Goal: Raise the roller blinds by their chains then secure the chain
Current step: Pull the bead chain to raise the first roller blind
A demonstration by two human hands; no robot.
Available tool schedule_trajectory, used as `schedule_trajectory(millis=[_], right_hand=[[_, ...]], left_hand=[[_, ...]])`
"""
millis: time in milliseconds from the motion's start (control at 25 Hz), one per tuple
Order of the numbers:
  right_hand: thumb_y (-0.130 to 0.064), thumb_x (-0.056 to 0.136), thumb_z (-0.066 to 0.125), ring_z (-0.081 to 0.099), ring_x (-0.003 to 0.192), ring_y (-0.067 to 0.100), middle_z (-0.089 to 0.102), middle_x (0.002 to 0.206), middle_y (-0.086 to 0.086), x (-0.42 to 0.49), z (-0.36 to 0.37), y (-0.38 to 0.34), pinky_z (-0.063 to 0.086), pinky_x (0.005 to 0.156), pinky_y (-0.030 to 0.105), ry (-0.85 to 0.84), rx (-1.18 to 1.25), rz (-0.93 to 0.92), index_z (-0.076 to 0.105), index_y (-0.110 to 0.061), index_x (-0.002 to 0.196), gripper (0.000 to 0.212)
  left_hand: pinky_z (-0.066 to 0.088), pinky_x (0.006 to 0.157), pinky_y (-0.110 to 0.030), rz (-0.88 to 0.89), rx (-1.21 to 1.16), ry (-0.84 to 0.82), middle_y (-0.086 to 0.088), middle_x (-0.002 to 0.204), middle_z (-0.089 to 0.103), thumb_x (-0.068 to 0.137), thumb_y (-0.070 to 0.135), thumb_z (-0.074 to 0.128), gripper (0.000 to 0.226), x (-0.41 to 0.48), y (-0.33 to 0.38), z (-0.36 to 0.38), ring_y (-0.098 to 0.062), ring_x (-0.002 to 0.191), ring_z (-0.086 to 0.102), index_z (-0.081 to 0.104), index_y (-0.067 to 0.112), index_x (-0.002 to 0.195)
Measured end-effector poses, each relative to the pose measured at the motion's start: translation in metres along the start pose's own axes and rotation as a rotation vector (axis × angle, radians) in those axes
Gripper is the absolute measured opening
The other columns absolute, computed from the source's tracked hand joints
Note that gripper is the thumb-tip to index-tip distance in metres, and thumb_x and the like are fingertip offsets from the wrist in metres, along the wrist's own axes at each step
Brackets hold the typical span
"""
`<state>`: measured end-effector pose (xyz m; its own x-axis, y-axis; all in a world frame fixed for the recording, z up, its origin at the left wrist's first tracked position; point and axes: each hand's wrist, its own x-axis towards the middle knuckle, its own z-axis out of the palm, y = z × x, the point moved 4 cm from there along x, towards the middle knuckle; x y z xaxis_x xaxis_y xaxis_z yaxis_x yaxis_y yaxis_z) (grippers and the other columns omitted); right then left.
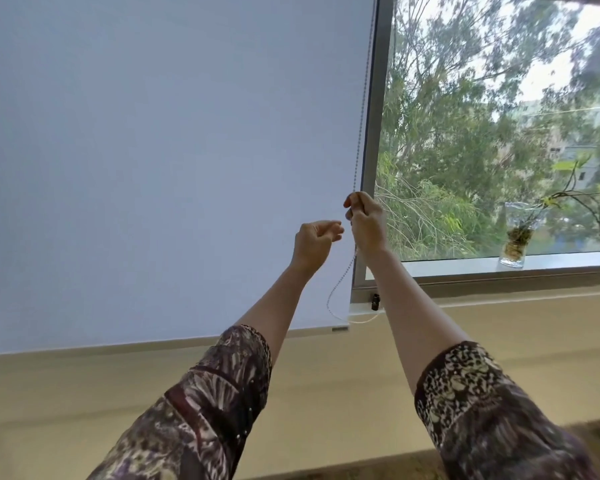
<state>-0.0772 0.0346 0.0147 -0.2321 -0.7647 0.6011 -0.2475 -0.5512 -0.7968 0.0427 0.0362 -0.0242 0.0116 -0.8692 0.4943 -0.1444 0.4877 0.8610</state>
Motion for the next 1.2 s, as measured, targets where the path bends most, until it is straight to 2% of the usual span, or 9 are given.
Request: schedule_trajectory(millis=[120, 240, 400, 600, 680, 800, 920, 1040, 1200], right_hand=[[-0.003, 0.093, 0.041, 0.047, 0.064, 0.015, 0.057, 0.070, 0.004, -0.008, -0.006, 0.013, 0.037, 0.061, 0.030, -0.014, -0.007, -0.015, 0.059, -0.013, 0.076, 0.027], [-0.003, 0.092, 0.040, 0.043, 0.062, 0.017, 0.051, 0.065, 0.002, -0.022, -0.010, 0.032, 0.033, 0.055, 0.026, -0.017, -0.053, 0.000, 0.057, -0.015, 0.073, 0.029], [0.000, 0.091, 0.039, 0.037, 0.053, 0.013, 0.047, 0.059, 0.000, -0.043, -0.012, 0.060, 0.027, 0.045, 0.017, -0.039, -0.093, 0.047, 0.055, -0.014, 0.070, 0.030], [-0.001, 0.092, 0.040, 0.039, 0.053, 0.013, 0.048, 0.058, -0.001, -0.069, -0.014, 0.090, 0.031, 0.051, 0.027, -0.073, -0.128, 0.104, 0.056, -0.013, 0.071, 0.029], [0.000, 0.091, 0.040, 0.039, 0.051, 0.013, 0.048, 0.059, 0.001, -0.078, -0.013, 0.100, 0.031, 0.049, 0.026, -0.097, -0.132, 0.129, 0.057, -0.012, 0.071, 0.029], [-0.004, 0.094, 0.042, 0.041, 0.047, 0.009, 0.053, 0.059, 0.003, -0.087, -0.011, 0.111, 0.030, 0.045, 0.019, -0.163, -0.157, 0.192, 0.059, -0.012, 0.073, 0.029], [-0.011, 0.097, 0.044, 0.061, 0.062, 0.016, 0.069, 0.076, 0.013, -0.084, -0.009, 0.113, 0.045, 0.057, 0.019, -0.272, -0.070, 0.294, 0.067, -0.008, 0.087, 0.025], [-0.010, 0.097, 0.040, 0.068, 0.090, 0.024, 0.072, 0.101, 0.019, -0.057, -0.015, 0.097, 0.049, 0.080, 0.032, -0.193, 0.061, 0.341, 0.067, -0.003, 0.108, 0.029], [-0.017, 0.100, 0.041, 0.066, 0.089, 0.020, 0.069, 0.108, 0.018, -0.004, -0.012, 0.039, 0.049, 0.083, 0.035, -0.150, 0.229, 0.270, 0.063, -0.006, 0.107, 0.026]], left_hand=[[0.052, 0.075, -0.019, -0.005, -0.134, 0.037, -0.006, 0.102, 0.075, 0.095, 0.020, 0.057, 0.023, 0.013, 0.018, 0.007, -0.013, 0.089, 0.073, 0.071, 0.007, 0.108], [0.049, 0.062, -0.010, -0.004, -0.230, 0.028, -0.008, 0.102, 0.075, 0.093, 0.019, 0.059, 0.021, 0.025, 0.034, 0.021, -0.015, 0.089, 0.072, 0.072, 0.007, 0.105], [0.052, 0.064, -0.011, -0.006, -0.273, 0.014, -0.017, 0.101, 0.074, 0.092, 0.013, 0.060, 0.020, 0.031, 0.036, 0.041, -0.026, 0.091, 0.072, 0.071, 0.001, 0.105], [0.058, 0.064, -0.018, -0.010, -0.217, 0.089, -0.014, 0.083, 0.072, 0.090, 0.008, 0.063, 0.017, 0.019, 0.014, 0.051, -0.006, 0.057, 0.066, 0.072, -0.003, 0.099], [0.059, 0.068, -0.023, -0.003, -0.133, 0.118, -0.015, 0.080, 0.074, 0.088, 0.008, 0.065, 0.015, 0.012, 0.000, 0.048, -0.008, 0.057, 0.065, 0.074, -0.001, 0.094], [0.059, 0.068, -0.023, 0.000, -0.038, 0.146, -0.016, 0.078, 0.075, 0.087, 0.011, 0.066, 0.013, -0.001, -0.013, 0.045, -0.013, 0.060, 0.067, 0.076, 0.004, 0.088], [0.059, 0.071, -0.029, 0.017, 0.101, 0.195, -0.007, 0.074, 0.075, 0.089, 0.013, 0.063, 0.015, -0.011, -0.024, 0.039, -0.017, 0.067, 0.071, 0.077, 0.010, 0.085], [0.059, 0.073, -0.028, 0.009, 0.206, 0.211, -0.005, 0.075, 0.076, 0.089, 0.011, 0.059, 0.019, -0.015, -0.038, 0.033, -0.017, 0.071, 0.071, 0.077, 0.012, 0.084], [0.057, 0.073, -0.026, -0.069, 0.217, 0.197, -0.001, 0.066, 0.072, 0.088, 0.005, 0.057, 0.022, -0.026, -0.062, 0.038, -0.011, 0.062, 0.067, 0.077, 0.012, 0.082]])
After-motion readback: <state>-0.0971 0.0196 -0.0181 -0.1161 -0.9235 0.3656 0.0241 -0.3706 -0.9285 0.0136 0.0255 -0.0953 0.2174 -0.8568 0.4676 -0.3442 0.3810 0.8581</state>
